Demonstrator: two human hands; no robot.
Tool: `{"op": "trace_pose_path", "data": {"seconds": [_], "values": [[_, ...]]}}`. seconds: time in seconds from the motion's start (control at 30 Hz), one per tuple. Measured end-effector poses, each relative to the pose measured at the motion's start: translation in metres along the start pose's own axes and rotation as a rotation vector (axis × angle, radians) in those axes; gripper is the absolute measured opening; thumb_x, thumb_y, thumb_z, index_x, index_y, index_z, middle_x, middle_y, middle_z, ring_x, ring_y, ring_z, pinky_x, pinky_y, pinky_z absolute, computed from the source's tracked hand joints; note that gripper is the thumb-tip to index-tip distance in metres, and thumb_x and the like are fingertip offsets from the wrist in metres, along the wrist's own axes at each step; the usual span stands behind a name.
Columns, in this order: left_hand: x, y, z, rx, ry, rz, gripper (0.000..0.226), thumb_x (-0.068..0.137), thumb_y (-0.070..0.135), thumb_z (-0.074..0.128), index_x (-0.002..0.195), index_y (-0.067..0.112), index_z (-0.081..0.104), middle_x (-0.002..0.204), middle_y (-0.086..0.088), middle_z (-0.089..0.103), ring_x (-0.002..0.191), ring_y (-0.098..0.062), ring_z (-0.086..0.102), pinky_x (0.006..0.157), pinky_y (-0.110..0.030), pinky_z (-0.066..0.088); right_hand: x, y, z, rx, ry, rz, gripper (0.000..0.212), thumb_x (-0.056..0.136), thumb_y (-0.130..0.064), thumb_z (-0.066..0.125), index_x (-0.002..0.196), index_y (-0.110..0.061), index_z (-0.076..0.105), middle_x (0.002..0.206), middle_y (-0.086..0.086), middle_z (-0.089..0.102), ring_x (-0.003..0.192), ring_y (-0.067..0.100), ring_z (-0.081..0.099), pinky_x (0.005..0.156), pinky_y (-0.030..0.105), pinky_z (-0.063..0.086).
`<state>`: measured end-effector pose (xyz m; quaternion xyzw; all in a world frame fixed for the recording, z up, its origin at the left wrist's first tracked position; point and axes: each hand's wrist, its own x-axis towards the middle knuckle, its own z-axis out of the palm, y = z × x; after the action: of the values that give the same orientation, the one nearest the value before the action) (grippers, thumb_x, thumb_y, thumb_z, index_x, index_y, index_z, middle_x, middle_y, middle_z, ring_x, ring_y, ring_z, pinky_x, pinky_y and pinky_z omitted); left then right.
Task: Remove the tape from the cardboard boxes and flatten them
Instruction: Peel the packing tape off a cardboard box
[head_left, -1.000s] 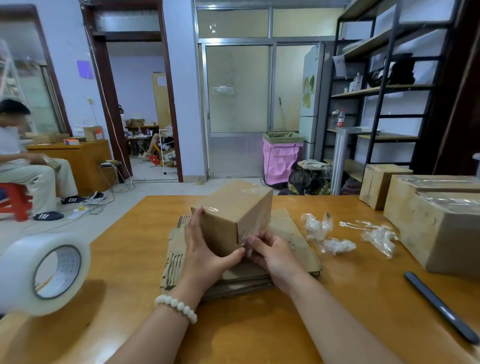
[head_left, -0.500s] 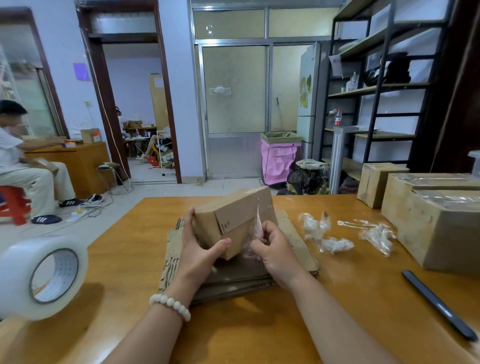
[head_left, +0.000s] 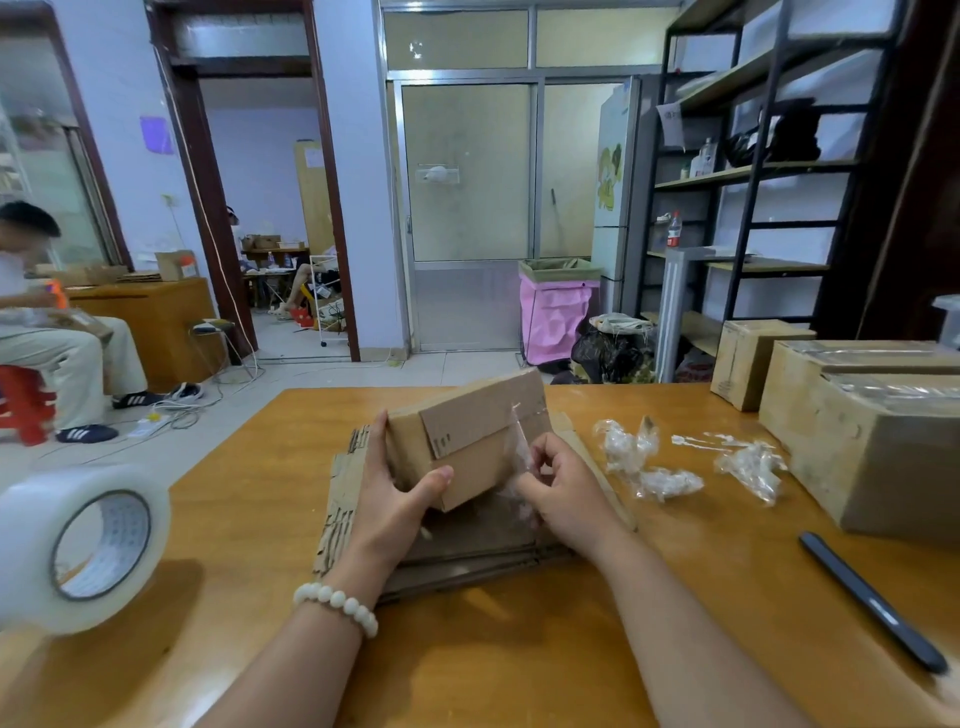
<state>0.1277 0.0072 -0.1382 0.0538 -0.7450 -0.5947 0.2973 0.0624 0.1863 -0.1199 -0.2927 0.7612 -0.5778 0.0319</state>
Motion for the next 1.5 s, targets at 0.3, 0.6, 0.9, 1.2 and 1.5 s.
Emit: {"op": "trace_pose_path", "data": {"seconds": [0.3, 0.6, 0.9, 1.2, 1.5], "values": [[-0.002, -0.001, 0.0, 0.053, 0.03, -0.024, 0.122, 0.048, 0.063, 0.07, 0.15, 0.045, 0.005, 0.153, 0.002, 0.025, 0.138, -0.018, 0.029, 0.113, -0.047, 0.035, -0.002, -0.006, 0.015, 0.186, 0.198, -0.051, 0.028, 0.098, -0.005, 0.042, 0.107, -0.026, 0.057, 0.097, -0.001, 0.064, 0.047, 0.001, 0.047, 0.048, 0.018, 0.045], [-0.001, -0.001, 0.0, 0.103, 0.071, -0.015, 0.122, 0.046, 0.066, 0.068, 0.148, 0.048, 0.003, 0.155, 0.0, 0.022, 0.14, -0.022, 0.027, 0.113, -0.047, 0.032, 0.0, -0.004, 0.014, 0.369, 0.044, -0.013, 0.038, 0.096, -0.005, 0.05, 0.132, -0.017, 0.053, 0.125, -0.003, 0.061, 0.099, 0.008, 0.067, 0.073, 0.026, 0.058], [-0.006, -0.001, -0.001, 0.102, -0.069, 0.052, 0.112, 0.05, 0.061, 0.073, 0.139, 0.06, 0.004, 0.154, 0.013, 0.017, 0.141, -0.018, 0.027, 0.112, -0.048, 0.036, -0.002, 0.0, 0.013, -0.027, 0.388, -0.132, 0.021, 0.086, -0.02, 0.067, 0.077, -0.018, 0.049, 0.082, -0.001, 0.051, 0.073, 0.009, 0.051, 0.064, 0.008, 0.043], [-0.006, 0.0, 0.001, 0.143, -0.123, 0.122, 0.106, 0.053, 0.056, 0.065, 0.138, 0.065, 0.002, 0.155, 0.017, 0.002, 0.142, -0.006, 0.009, 0.116, -0.04, 0.022, 0.004, 0.009, 0.015, -0.13, 0.44, -0.164, 0.036, 0.087, 0.005, 0.052, 0.066, -0.017, 0.032, 0.084, 0.0, 0.04, 0.079, 0.001, 0.042, 0.069, 0.017, 0.037], [-0.003, -0.003, 0.002, 0.215, 0.008, 0.184, 0.078, 0.049, 0.069, 0.07, 0.107, 0.075, 0.018, 0.143, 0.003, 0.017, 0.135, -0.014, 0.022, 0.115, -0.043, 0.031, 0.005, 0.015, 0.015, -0.032, 0.224, -0.129, 0.02, 0.085, -0.029, 0.069, 0.089, -0.022, 0.051, 0.101, -0.004, 0.05, 0.096, 0.013, 0.055, 0.079, 0.016, 0.046]]}}
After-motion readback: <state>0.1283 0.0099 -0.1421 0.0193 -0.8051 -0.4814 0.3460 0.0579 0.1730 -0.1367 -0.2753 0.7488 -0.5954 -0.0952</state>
